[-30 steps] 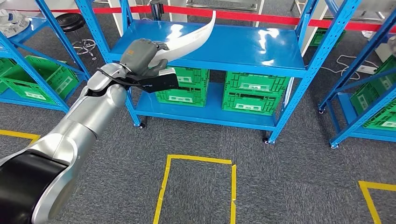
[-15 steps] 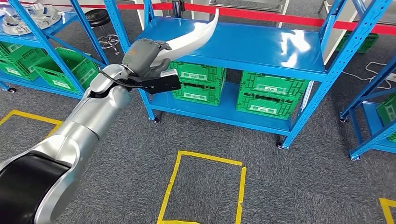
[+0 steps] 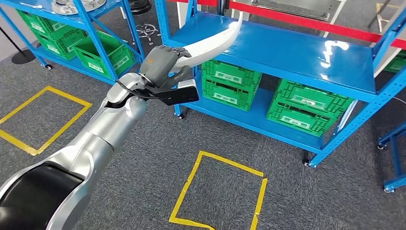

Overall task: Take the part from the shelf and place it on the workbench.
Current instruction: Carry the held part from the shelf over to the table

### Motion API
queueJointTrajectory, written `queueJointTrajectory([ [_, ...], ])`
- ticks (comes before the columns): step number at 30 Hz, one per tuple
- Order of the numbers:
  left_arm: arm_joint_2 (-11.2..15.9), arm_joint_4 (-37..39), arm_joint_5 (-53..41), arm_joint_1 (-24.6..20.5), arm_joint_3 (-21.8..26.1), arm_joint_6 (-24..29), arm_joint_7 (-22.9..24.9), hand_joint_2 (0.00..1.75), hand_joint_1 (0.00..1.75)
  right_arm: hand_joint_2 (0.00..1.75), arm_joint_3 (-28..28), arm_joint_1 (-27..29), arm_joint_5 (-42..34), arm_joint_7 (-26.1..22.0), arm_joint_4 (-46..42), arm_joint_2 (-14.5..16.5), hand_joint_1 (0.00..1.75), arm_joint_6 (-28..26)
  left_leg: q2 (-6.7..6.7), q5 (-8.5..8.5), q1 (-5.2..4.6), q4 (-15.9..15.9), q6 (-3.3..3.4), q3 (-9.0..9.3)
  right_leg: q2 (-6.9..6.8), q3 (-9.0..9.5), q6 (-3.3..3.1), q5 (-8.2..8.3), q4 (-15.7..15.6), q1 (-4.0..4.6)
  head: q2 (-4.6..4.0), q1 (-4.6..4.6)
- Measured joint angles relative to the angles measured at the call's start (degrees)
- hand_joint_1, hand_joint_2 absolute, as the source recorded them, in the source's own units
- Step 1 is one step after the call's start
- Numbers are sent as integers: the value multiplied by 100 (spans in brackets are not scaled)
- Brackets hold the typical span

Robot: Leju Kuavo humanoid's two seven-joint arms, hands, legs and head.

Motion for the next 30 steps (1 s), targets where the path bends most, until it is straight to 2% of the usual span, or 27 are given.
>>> queueJointTrajectory([
  [2, -108, 16, -9, -20, -3, -5, 2, 175, 175, 0, -36, 15, -22, -84, -1, 5, 0, -31, -127, 33, 20, -32, 46, -1, 387, -277, 36, -334, 611, -16, 0, 9],
  [3, -149, 27, -16, -17, -5, -6, 4, 175, 175, 0, -55, 23, -30, -136, -1, 7, 0, -39, -196, 38, 21, -29, 58, -11, 486, -470, 45, -499, 1008, -14, 0, 14],
  [4, -172, 39, -21, -5, -6, -7, 8, 175, 175, 0, -68, 28, -33, -181, -1, 8, 0, -42, -271, 41, 21, -22, 60, -18, 529, -628, 52, -587, 1315, -11, 0, 17],
  [5, -179, 51, -24, 7, -6, -9, 11, 175, 175, 0, -77, 29, -33, -210, -1, 11, 0, -44, -345, 42, 22, -10, 59, -22, 544, -702, 57, -564, 1433, -12, 0, 19],
  [6, -182, 61, -23, 14, -6, -10, 9, 175, 175, 0, -83, 29, -33, -228, -1, 14, 0, -45, -423, 41, 27, 11, 52, -26, 556, -660, 62, -425, 1308, -20, 0, 19],
  [7, -183, 67, -22, 15, -6, -12, 6, 175, 175, 0, -88, 29, -33, -237, -1, 16, 0, -46, -503, 37, 35, 38, 39, -33, 596, -513, 72, -213, 979, -38, 0, 19],
  [9, -187, 70, -16, 2, -6, -12, 3, 175, 175, 0, -101, 27, -20, -265, -1, 20, 0, -41, -660, 19, 47, 116, -17, -81, 843, -163, 91, 83, 234, -85, 0, 19],
  [10, -186, 70, -12, -5, -6, -9, 11, 175, 175, 0, -104, 26, 13, -291, -1, 22, 0, -24, -730, 21, 48, 142, -57, -117, 933, -64, 85, 132, 22, -98, 0, 19],
  [11, -166, 72, -9, -9, -6, -3, 23, 175, 175, 0, -103, 23, 65, -326, -1, 25, 0, 2, -798, 33, 48, 150, -102, -152, 980, -26, 66, 123, -60, -93, 0, 19],
  [13, -39, 75, -6, -7, -7, 29, 30, 175, 175, 0, -73, 13, 225, -412, 0, 32, 0, 95, -909, 82, 57, 119, -190, -197, 855, -20, -12, 152, -80, -80, 0, 21],
  [14, 71, 76, -1, -3, -8, 57, 1, 175, 175, 0, -36, 5, 318, -451, 0, 34, 0, 155, -845, 77, 49, 133, -224, -217, 797, -12, -57, 171, -97, -82, 0, 17],
  [15, 193, 79, 10, -1, -8, 92, -55, 175, 175, 0, 12, -1, 419, -480, 0, 36, 0, 222, -699, 16, 41, 225, -257, -269, 740, -6, -104, 189, -118, -89, 0, 0],
  [17, 462, 94, 44, 16, -7, 183, -214, 175, 175, 0, 129, 10, 606, -493, -1, 34, 0, 355, -308, -289, 32, 749, -312, -521, 625, 1, -170, 203, -144, -78, 0, -36],
  [18, 584, 107, 63, 44, -6, 227, -284, 175, 175, 0, 182, 25, 678, -480, -1, 34, 0, 411, -202, -476, 44, 1140, -337, -709, 552, 0, -189, 201, -146, -64, 0, -49],
  [19, 700, 121, 81, 85, -6, 267, -331, 175, 175, 0, 226, 38, 731, -464, -1, 34, 0, 459, -158, -609, 56, 1479, -352, -874, 469, -1, -199, 196, -145, -52, 0, -49],
  [20, 794, 134, 95, 134, -6, 292, -351, 175, 175, 0, 269, 47, 769, -453, -1, 34, 0, 491, -142, -648, 63, 1664, -356, -961, 382, 1, -207, 191, -145, -43, 0, -51],
  [21, 874, 144, 107, 177, -6, 304, -345, 175, 175, 0, 307, 47, 794, -459, -1, 34, 0, 507, -129, -579, 65, 1625, -350, -932, 290, 6, -212, 184, -144, -34, 0, -51],
  [22, 936, 148, 111, 203, -6, 305, -324, 175, 175, 0, 340, 41, 808, -477, -1, 34, 0, 513, -95, -424, 62, 1356, -331, -786, 201, 16, -215, 174, -144, -24, 0, -51],
  [24, 1006, 131, 111, 209, -6, 294, -275, 175, 175, 0, 390, 24, 809, -530, -1, 34, 0, 510, 137, -104, 13, 555, -257, -337, 23, 42, -199, 140, -142, 7, 0, -50],
  [25, 1020, 119, 111, 198, -6, 283, -259, 175, 175, 0, 406, 13, 802, -552, -1, 33, 0, 507, 233, -17, -17, 264, -212, -180, -58, 56, -181, 122, -145, 22, 0, -47],
  [26, 1035, 112, 110, 185, -6, 269, -242, 175, 175, 0, 422, -2, 784, -566, -1, 32, 0, 503, 286, 16, -46, 106, -172, -98, -132, 70, -157, 109, -149, 33, 0, -46],
  [28, 1076, 113, 95, 155, -6, 237, -201, 175, 175, 0, 446, -53, 721, -574, -1, 32, 0, 497, 171, 34, -65, 48, -109, -96, -260, 103, -103, 97, -173, 37, 0, -44],
  [29, 1098, 115, 81, 132, -6, 223, -175, 175, 175, 0, 450, -88, 688, -570, 0, 32, 0, 500, 99, 53, -54, 19, -83, -87, -206, 109, -73, 76, -160, 26, 0, -45],
  [30, 1112, 118, 65, 95, -6, 211, -145, 175, 175, 0, 451, -117, 667, -561, 1, 33, 0, 511, 36, 72, -36, -13, -51, -74, -58, 77, -47, 14, -80, 14, 0, -46],
])
